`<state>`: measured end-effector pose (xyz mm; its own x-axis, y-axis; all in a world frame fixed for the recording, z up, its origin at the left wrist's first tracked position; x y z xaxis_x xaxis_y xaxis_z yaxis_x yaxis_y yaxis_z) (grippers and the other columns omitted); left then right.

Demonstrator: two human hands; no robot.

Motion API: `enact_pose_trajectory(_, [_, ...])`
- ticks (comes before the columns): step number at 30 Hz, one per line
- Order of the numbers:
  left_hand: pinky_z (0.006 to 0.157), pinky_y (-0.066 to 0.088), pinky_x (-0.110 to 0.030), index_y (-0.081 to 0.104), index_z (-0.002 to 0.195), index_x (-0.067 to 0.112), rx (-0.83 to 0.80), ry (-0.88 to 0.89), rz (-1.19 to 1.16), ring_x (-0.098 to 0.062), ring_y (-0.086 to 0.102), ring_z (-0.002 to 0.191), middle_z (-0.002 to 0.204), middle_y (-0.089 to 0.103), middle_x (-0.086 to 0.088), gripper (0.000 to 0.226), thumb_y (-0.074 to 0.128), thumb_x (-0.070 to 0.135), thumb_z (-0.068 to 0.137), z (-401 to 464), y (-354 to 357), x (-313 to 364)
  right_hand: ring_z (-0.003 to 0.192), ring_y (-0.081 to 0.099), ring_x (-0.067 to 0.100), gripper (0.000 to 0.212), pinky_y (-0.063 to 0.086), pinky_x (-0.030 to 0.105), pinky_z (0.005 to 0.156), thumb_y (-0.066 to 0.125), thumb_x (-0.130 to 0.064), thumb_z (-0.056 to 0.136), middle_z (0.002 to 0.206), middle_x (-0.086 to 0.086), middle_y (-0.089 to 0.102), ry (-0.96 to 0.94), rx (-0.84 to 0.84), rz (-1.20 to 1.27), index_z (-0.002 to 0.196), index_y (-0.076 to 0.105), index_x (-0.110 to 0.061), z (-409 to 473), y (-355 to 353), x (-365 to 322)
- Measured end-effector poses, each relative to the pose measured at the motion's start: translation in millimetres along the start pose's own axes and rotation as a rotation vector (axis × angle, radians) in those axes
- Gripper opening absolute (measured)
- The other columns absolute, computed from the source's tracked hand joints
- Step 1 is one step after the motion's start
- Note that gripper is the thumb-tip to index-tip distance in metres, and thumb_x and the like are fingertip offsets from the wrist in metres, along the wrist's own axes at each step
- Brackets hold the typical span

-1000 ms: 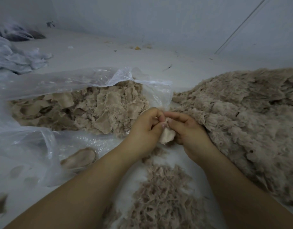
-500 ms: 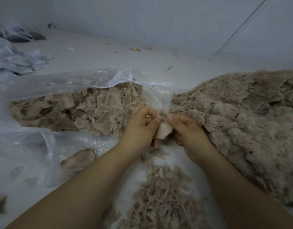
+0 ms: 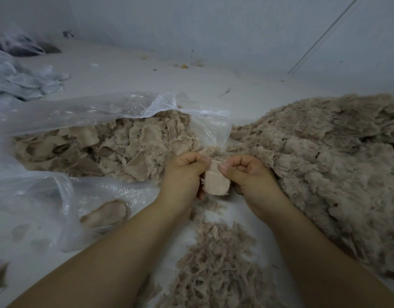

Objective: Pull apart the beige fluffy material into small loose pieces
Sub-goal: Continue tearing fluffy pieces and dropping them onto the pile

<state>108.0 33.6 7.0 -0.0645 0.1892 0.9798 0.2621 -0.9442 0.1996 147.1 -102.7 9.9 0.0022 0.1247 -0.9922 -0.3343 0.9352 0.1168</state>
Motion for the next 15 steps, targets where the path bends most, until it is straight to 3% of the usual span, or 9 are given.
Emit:
enact_pose_trajectory(4, [0.035,0.033,-0.02,0.06,0.065,0.014,-0.002,0.004,-0.036,-0.022,0.044,0.033,0.05,0.055,-0.009,0.037,0.049,0.02,0.1,1,-4,1,0.043,0.053,-0.001,0.016,0.042,0.012,0.043,0.057,-0.005,0.095,0.054,-0.008,0.061,0.042,0.057,0.06,0.081,0.052,-0.012,0,-5,4])
enact_pose_trajectory(7, [0.035,0.034,-0.019,0.058,0.074,0.007,-0.164,-0.063,0.052,-0.024,0.05,0.034,0.054,0.059,-0.014,0.033,0.059,0.033,0.095,2,5,-3,0.063,0.064,0.016,0.008,0.061,0.037,0.062,0.06,-0.013,0.094,0.071,0.006,0.066,0.085,0.06,0.091,0.088,0.055,-0.011,0,-5,8])
enact_pose_trajectory(9, [0.034,0.033,-0.018,0.06,0.069,0.012,-0.261,-0.069,0.11,-0.02,0.051,0.032,0.054,0.061,-0.013,0.026,0.067,0.023,0.091,0,12,-4,0.072,0.063,0.023,0.009,0.058,0.046,0.074,0.06,-0.018,0.095,0.08,0.012,0.066,0.09,0.067,0.064,0.093,0.055,-0.01,0,-5,8])
enact_pose_trajectory(11, [0.034,0.033,-0.018,0.062,0.064,0.016,-0.258,-0.052,0.12,-0.017,0.049,0.031,0.054,0.062,-0.012,0.028,0.065,0.012,0.091,2,11,-3,0.065,0.063,0.015,0.009,0.057,0.033,0.064,0.057,-0.018,0.097,0.076,0.008,0.066,0.072,0.067,0.07,0.092,0.054,-0.01,0,-5,6])
enact_pose_trajectory(13, [0.035,0.032,-0.018,0.062,0.069,0.012,-0.21,-0.025,0.117,-0.017,0.047,0.031,0.053,0.062,-0.011,0.023,0.064,0.01,0.092,4,6,0,0.046,0.054,0.001,0.012,0.044,0.015,0.045,0.053,-0.016,0.099,0.061,-0.003,0.063,0.04,0.053,0.075,0.089,0.053,-0.008,0,-3,2])
enact_pose_trajectory(15, [0.035,0.032,-0.017,0.059,0.076,0.01,-0.157,0.009,0.112,-0.016,0.046,0.031,0.051,0.061,-0.01,0.017,0.063,0.007,0.092,5,3,2,0.038,0.046,-0.002,0.015,0.035,0.01,0.039,0.051,-0.015,0.099,0.052,-0.01,0.059,0.019,0.028,0.051,0.087,0.055,-0.009,-1,-1,-2])
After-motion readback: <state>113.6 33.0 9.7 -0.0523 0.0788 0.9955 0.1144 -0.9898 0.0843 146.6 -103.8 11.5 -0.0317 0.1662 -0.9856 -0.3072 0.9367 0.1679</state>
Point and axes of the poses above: each hand's wrist, its own z-axis towards the middle knuckle, its own y-axis out of the palm, x = y × z, the point moved 8 cm from there along z, towards the middle knuckle
